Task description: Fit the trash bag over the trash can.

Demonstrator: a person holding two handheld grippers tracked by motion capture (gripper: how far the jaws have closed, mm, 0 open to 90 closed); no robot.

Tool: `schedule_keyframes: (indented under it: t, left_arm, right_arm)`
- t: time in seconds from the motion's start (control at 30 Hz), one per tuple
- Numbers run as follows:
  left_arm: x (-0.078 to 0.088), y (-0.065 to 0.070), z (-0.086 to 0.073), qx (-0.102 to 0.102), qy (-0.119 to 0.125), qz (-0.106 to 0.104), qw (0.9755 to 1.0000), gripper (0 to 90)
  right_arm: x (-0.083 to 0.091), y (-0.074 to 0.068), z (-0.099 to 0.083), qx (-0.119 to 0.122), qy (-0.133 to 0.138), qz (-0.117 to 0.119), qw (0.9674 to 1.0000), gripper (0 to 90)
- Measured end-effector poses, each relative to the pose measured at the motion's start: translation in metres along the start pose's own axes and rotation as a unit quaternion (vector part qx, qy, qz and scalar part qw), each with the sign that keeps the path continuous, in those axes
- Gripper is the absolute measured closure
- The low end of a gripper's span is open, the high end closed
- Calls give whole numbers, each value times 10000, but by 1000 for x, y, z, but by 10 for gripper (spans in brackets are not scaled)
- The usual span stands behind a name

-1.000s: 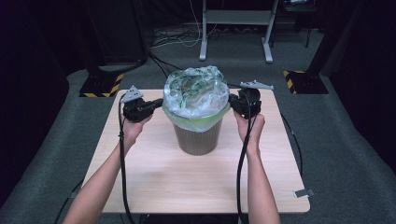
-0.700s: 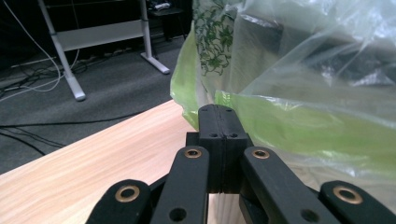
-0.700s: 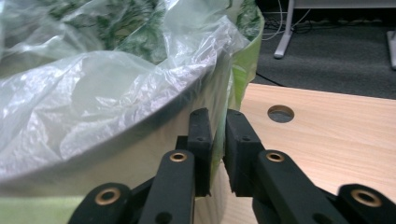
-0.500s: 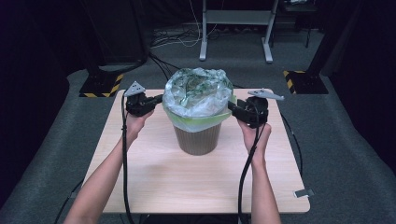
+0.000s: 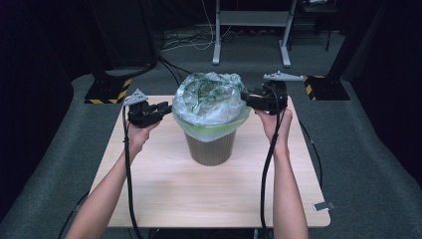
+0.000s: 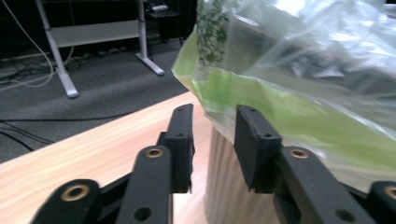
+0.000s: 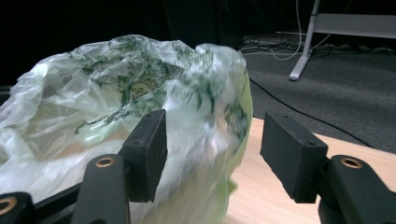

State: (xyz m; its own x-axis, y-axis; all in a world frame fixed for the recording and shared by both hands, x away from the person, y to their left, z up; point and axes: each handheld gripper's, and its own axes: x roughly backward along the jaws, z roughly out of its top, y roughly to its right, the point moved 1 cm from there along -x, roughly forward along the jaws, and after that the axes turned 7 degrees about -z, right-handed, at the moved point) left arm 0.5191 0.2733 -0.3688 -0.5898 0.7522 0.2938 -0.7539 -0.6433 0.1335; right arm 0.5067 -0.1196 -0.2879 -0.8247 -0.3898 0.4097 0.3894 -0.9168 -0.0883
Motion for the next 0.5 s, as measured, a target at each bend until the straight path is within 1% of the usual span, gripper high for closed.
schedule_keyframes:
  t: [0.07, 0.1, 0.2, 0.23, 0.3, 0.33, 0.4, 0.5]
  left_arm:
    - [3, 2, 0, 50, -28, -53, 10000, 590]
    - [5, 3, -1, 36, -32, -83, 10000, 578]
    - [8, 8, -1, 7, -52, -151, 9999, 563]
    - [8, 8, -1, -21, -68, -150, 9999, 562]
    - [10, 10, 0, -55, -82, -169, 9998, 558]
    - [10, 10, 0, -56, -88, -173, 9998, 556]
    - [10, 10, 1, -77, -104, -203, 9997, 553]
    - [10, 11, 3, -79, -123, -228, 9996, 551]
  right_arm:
    - [-8, 1, 6, 52, -38, 39, 10000, 435]
    - [-12, 0, 8, 89, -55, 64, 9999, 450]
    - [-25, 0, 13, 135, -200, 201, 9995, 481]
    - [-31, -1, 15, 153, -274, 204, 9993, 506]
    - [-40, -1, 15, 216, -433, 115, 9988, 552]
    - [-46, -1, 15, 176, -545, 108, 9983, 588]
    - [-53, 0, 14, 165, -677, 121, 9975, 643]
    - [-60, 0, 13, 147, -841, 176, 9962, 685]
